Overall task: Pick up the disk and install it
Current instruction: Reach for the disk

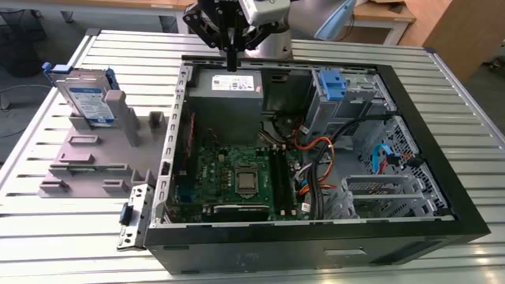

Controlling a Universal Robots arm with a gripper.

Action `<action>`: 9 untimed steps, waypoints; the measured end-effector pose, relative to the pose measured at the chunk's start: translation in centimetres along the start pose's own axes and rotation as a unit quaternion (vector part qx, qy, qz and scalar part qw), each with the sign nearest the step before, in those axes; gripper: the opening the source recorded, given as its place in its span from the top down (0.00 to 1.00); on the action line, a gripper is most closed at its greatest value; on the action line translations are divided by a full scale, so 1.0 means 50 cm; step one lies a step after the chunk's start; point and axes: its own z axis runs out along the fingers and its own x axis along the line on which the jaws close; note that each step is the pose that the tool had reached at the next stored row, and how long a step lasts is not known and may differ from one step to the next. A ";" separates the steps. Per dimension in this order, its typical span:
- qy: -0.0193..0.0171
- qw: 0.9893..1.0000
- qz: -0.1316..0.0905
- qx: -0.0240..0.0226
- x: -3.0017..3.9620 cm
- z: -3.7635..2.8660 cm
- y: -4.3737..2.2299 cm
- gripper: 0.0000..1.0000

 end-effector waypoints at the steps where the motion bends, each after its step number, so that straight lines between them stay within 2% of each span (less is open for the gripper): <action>1: 0.000 1.000 0.000 0.000 0.000 0.000 0.000 0.89; 9: 0.000 1.000 0.000 0.000 0.004 0.000 0.000 0.89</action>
